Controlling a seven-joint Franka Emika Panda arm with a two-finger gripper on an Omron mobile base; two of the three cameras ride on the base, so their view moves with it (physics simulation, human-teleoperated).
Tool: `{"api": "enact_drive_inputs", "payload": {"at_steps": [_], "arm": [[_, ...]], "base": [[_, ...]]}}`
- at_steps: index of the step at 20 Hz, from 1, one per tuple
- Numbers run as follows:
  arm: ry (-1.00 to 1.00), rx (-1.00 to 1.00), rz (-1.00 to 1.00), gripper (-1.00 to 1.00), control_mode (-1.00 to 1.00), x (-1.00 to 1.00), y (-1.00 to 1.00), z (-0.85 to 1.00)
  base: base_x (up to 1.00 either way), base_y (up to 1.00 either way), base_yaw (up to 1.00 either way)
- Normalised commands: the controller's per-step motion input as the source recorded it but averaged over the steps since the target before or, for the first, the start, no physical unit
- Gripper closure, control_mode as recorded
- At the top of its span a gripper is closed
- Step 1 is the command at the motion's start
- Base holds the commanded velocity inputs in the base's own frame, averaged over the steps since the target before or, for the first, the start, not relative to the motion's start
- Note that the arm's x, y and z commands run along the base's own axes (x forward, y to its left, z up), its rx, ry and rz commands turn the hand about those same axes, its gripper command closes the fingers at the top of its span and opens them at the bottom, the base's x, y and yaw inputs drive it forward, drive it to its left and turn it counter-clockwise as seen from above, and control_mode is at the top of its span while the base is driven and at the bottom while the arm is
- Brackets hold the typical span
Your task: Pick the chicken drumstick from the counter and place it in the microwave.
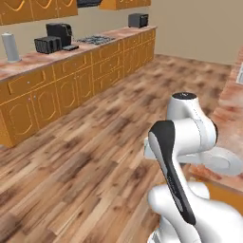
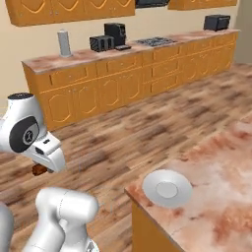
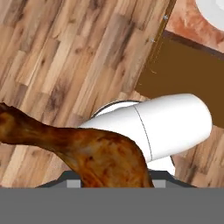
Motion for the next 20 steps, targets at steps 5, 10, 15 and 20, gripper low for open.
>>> {"api": "enact_drive_inputs", "payload": {"at_steps": [5, 10, 15, 20], "arm": [[0.0, 0.0, 0.0, 1.0, 1.0, 0.0, 0.0, 0.0], [0.0, 0.0, 0.0, 1.0, 1.0, 0.0, 0.0, 0.0], [0.0, 0.0, 0.0, 1.0, 1.0, 0.0, 0.0, 0.0], [0.0, 0.0, 0.0, 1.0, 1.0, 0.0, 0.0, 0.0]], "base": [[-0.16, 0.0, 1.0], [-0.13, 0.0, 1.0], [-0.12, 0.0, 1.0], [-0.08, 0.01, 1.0]]}}
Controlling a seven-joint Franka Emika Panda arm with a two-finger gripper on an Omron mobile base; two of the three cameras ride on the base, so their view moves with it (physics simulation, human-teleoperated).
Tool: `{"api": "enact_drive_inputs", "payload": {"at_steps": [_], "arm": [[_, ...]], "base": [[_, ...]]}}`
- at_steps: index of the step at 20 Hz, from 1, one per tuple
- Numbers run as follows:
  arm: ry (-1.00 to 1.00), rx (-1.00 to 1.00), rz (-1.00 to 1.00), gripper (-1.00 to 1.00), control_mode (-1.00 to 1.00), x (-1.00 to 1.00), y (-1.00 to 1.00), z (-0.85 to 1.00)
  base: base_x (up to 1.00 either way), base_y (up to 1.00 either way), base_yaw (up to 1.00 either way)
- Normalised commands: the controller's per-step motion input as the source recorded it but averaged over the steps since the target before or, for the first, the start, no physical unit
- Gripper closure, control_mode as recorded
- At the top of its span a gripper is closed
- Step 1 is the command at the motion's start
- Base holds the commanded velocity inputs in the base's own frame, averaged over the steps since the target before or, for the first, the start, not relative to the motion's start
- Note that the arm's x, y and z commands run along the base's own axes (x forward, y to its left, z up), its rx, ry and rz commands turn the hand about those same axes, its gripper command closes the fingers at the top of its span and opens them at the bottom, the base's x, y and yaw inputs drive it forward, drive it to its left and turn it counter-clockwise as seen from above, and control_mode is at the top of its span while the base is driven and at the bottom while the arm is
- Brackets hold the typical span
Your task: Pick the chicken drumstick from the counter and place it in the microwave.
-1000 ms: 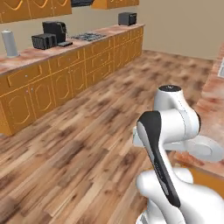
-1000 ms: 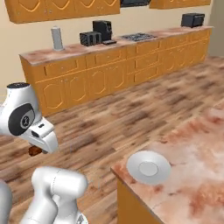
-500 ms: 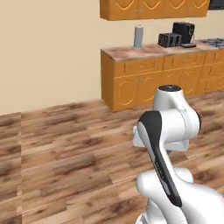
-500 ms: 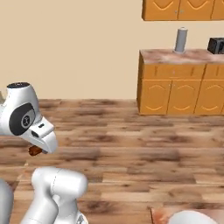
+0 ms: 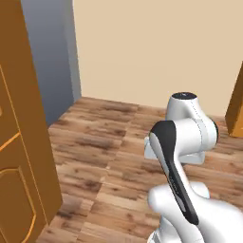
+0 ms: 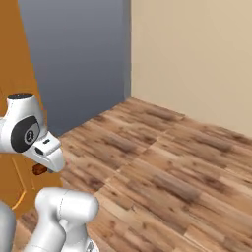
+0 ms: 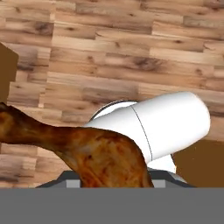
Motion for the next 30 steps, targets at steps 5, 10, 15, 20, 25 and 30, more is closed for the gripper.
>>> {"api": "enact_drive_inputs", "payload": {"at_steps": [5, 10, 15, 20, 25, 30], "arm": [[0.0, 0.0, 0.0, 1.0, 1.0, 0.0, 0.0, 0.0], [0.0, 0.0, 0.0, 1.0, 1.0, 0.0, 0.0, 0.0], [0.0, 0.0, 0.0, 1.0, 1.0, 0.0, 0.0, 0.0], [0.0, 0.0, 0.0, 1.0, 1.0, 0.0, 0.0, 0.0], [0.0, 0.0, 0.0, 1.0, 1.0, 0.0, 0.0, 0.0], [0.0, 0.0, 0.0, 1.0, 1.0, 0.0, 0.0, 0.0]], "base": [[-0.08, 0.3, 1.0], [-0.1, 0.53, 0.99], [0.33, 0.91, 0.59], [0.63, 1.0, 0.3], [0.71, 1.0, 0.32], [0.65, 1.0, 0.29]]}}
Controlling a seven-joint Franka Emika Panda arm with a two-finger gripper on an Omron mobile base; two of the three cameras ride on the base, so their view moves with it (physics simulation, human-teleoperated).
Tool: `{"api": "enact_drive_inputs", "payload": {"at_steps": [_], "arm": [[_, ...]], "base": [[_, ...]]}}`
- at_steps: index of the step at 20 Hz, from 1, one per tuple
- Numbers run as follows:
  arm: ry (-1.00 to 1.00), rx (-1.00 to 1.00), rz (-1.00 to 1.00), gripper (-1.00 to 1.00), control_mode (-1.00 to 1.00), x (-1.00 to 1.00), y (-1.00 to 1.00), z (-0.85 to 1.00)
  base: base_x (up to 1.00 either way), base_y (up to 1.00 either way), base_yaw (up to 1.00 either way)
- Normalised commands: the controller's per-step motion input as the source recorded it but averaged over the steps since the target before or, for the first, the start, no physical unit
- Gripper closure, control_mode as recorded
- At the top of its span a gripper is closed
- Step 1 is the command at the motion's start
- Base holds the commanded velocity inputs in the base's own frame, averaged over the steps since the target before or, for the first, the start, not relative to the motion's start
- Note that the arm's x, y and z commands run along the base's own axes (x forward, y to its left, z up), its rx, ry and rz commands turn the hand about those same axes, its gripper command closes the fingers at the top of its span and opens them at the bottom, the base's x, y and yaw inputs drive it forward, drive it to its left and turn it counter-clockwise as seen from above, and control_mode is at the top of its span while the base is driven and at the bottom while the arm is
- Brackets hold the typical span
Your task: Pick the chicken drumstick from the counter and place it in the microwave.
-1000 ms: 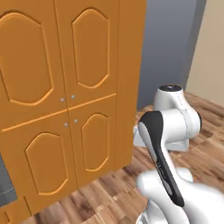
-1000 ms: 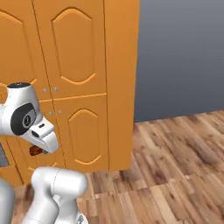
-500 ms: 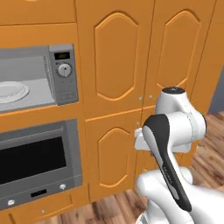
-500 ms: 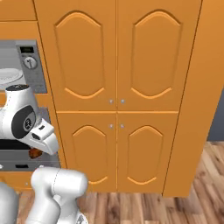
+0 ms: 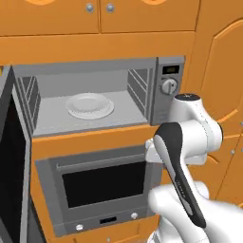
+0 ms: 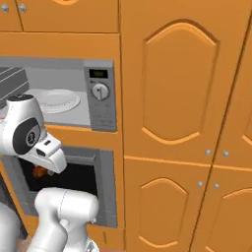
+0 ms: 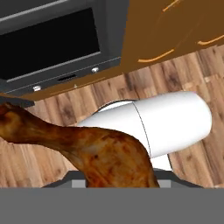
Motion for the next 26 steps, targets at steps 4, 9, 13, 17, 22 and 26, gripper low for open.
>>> {"api": "enact_drive_inputs", "payload": {"at_steps": [4, 9, 13, 17, 22, 26], "arm": [[0.0, 0.0, 0.0, 1.0, 1.0, 0.0, 0.0, 0.0], [0.0, 0.0, 0.0, 1.0, 1.0, 0.0, 0.0, 0.0], [0.0, 0.0, 0.0, 1.0, 1.0, 0.0, 0.0, 0.0], [0.0, 0.0, 0.0, 1.0, 1.0, 0.0, 0.0, 0.0], [0.0, 0.0, 0.0, 1.0, 1.0, 0.0, 0.0, 0.0], [-0.01, 0.0, 0.04, 1.0, -1.0, 0.06, -0.26, 0.0]], "base": [[0.55, 1.0, 0.25], [0.02, 0.72, 0.16], [0.0, 0.01, 0.05], [0.0, -0.21, 0.0], [0.0, -0.05, 0.0], [0.0, -0.02, 0.0]]}}
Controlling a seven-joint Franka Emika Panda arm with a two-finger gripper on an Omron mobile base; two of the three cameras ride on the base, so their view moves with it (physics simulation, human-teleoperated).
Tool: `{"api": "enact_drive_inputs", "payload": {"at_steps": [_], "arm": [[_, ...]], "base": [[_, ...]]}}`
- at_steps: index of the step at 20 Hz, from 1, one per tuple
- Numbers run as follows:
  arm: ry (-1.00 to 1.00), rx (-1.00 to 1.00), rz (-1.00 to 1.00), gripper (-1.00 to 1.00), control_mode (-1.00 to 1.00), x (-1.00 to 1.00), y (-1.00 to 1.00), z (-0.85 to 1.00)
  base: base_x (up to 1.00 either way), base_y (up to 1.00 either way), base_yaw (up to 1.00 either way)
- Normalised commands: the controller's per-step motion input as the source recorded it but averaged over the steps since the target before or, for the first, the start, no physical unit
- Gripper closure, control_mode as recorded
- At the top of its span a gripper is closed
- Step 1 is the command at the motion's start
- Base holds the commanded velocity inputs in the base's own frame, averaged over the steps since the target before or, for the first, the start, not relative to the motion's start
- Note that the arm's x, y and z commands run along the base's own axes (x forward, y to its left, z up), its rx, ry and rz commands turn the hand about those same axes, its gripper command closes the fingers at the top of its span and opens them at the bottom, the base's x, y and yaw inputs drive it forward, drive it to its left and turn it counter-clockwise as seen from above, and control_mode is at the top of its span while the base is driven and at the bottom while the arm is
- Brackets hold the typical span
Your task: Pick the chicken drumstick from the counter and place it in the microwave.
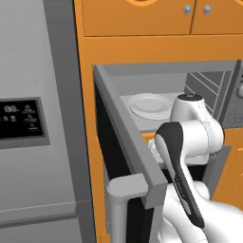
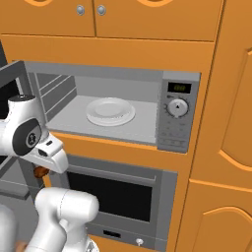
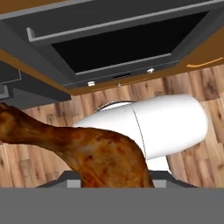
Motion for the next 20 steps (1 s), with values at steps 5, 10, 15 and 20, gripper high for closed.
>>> {"api": "enact_drive_inputs", "payload": {"at_steps": [5, 10, 15, 20], "arm": [[-0.1, 0.04, 0.25, 1.0, -1.0, 0.44, -0.61, 0.12], [-0.29, 0.0, 0.41, 1.0, -1.0, 0.75, -0.1, 0.09], [-0.35, -0.04, 0.33, 1.0, -1.0, 0.48, 0.04, 0.36], [-0.39, -0.01, 0.2, 1.0, -1.0, 0.3, 0.0, 0.12]], "base": [[0.0, 0.0, 0.0], [0.0, 0.0, 0.0], [0.0, 0.0, 0.0], [0.0, 0.0, 0.0]]}}
